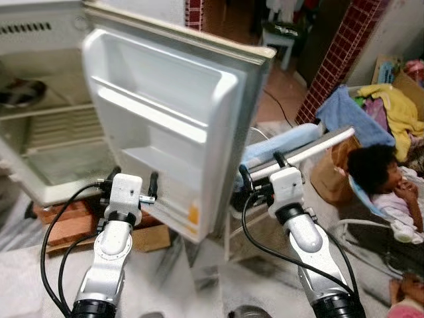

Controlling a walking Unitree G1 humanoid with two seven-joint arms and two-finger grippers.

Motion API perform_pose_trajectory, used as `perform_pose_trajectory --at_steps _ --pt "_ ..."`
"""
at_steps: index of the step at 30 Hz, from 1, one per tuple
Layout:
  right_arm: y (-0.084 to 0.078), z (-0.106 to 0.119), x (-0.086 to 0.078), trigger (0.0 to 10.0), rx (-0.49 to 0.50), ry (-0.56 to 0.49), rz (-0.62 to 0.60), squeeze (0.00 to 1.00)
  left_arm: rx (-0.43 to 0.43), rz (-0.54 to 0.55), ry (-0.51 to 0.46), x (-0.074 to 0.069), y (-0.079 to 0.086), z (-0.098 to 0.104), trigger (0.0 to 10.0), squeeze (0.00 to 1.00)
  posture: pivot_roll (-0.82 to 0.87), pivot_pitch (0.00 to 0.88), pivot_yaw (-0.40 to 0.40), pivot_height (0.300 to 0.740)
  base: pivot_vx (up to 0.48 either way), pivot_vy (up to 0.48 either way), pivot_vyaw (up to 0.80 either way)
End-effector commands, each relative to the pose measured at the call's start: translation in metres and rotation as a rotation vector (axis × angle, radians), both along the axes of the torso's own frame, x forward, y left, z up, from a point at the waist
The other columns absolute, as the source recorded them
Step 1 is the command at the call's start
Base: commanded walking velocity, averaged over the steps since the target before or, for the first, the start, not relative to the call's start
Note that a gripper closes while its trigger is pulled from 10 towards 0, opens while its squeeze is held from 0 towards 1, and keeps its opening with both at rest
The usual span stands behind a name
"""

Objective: Restocking fridge

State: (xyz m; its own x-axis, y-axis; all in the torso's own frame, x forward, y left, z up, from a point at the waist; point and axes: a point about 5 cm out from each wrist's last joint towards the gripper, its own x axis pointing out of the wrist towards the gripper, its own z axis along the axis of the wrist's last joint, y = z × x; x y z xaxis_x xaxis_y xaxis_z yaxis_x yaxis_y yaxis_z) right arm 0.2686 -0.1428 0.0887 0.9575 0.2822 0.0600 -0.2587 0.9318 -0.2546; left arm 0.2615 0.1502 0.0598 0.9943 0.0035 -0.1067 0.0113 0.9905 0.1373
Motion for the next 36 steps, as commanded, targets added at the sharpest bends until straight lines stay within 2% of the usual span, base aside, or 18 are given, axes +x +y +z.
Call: perform_pose_trajectory --at_steps 1,7,11,15,19,23,25,27,28,29,30,31,33,36 --pt "0.007 0.005 0.003 10.0 0.02 -0.018 0.009 0.0 0.009 0.052 0.025 -0.004 0.016 -0.003 10.0 0.0 -0.01 0.0 -0.033 0.74 0.0 0.0 0.8" --pt "0.004 0.003 0.003 10.0 0.031 -0.009 0.009 0.0 -0.01 0.138 0.068 -0.013 0.031 -0.008 10.0 0.0 0.0 0.0 -0.035 0.74 0.0 0.0 0.8" --pt "0.004 0.001 0.002 10.0 0.03 -0.002 0.024 0.0 -0.012 0.158 0.086 -0.019 0.036 -0.01 10.0 0.0 0.01 0.0 -0.039 0.74 0.0 0.0 0.79" --pt "0.004 0.002 0.003 10.0 0.033 -0.001 0.024 0.0 0.012 0.149 0.098 -0.023 0.04 -0.012 10.0 0.0 0.01 0.004 -0.043 0.74 0.0 0.0 0.79" --pt "0.004 0.004 0.007 10.0 0.034 -0.004 0.027 0.0 0.012 0.043 0.148 -0.031 0.038 -0.02 10.0 0.0 0.02 0.028 -0.045 0.74 0.0 0.0 0.79" --pt "0.006 0.006 0.008 10.0 0.071 0.009 0.058 0.0 0.024 0.018 0.159 -0.036 0.038 -0.022 10.0 0.0 0.02 0.035 -0.048 0.74 0.0 0.0 0.79" --pt "0.018 0.01 0.003 10.0 0.182 0.065 0.188 0.0 0.021 0.024 0.163 -0.037 0.037 -0.023 10.0 0.0 0.02 0.04 -0.052 0.74 0.0 0.0 0.68" --pt "0.024 0.01 0.001 10.0 0.231 0.101 0.244 0.0 0.021 0.021 0.164 -0.037 0.036 -0.023 10.0 0.0 0.02 0.038 -0.051 0.74 0.0 0.0 0.6" --pt "0.032 0.01 -0.004 10.0 0.327 0.176 0.336 0.0 0.021 0.017 0.166 -0.036 0.035 -0.024 10.0 0.0 0.02 0.035 -0.051 0.74 0.0 0.0 0.43" --pt "0.047 0.017 -0.022 10.0 0.391 0.233 0.569 0.0 0.023 0.009 0.169 -0.036 0.033 -0.024 10.0 0.0 0.02 0.031 -0.049 0.74 0.0 0.0 0.0" --pt "0.047 0.017 -0.022 10.0 0.391 0.233 0.569 0.0 0.023 0.009 0.169 -0.036 0.033 -0.024 10.0 0.0 0.02 0.031 -0.049 0.74 0.0 0.0 0.0" --pt "0.052 0.023 -0.041 10.0 0.433 0.298 0.75 0.0 0.023 0.0 0.175 -0.035 0.031 -0.025 10.0 0.0 0.02 0.029 -0.048 0.74 0.0 0.0 0.0" --pt "0.051 0.021 -0.048 10.0 0.453 0.358 0.817 0.0 0.022 -0.008 0.181 -0.034 0.031 -0.026 10.0 0.0 0.02 0.028 -0.05 0.74 0.0 0.0 0.0" --pt "0.041 0.008 -0.051 10.0 0.391 0.414 0.797 0.0 0.022 -0.012 0.188 -0.035 0.03 -0.026 10.0 0.0 0.01 0.025 -0.049 0.74 0.0 0.0 0.0"
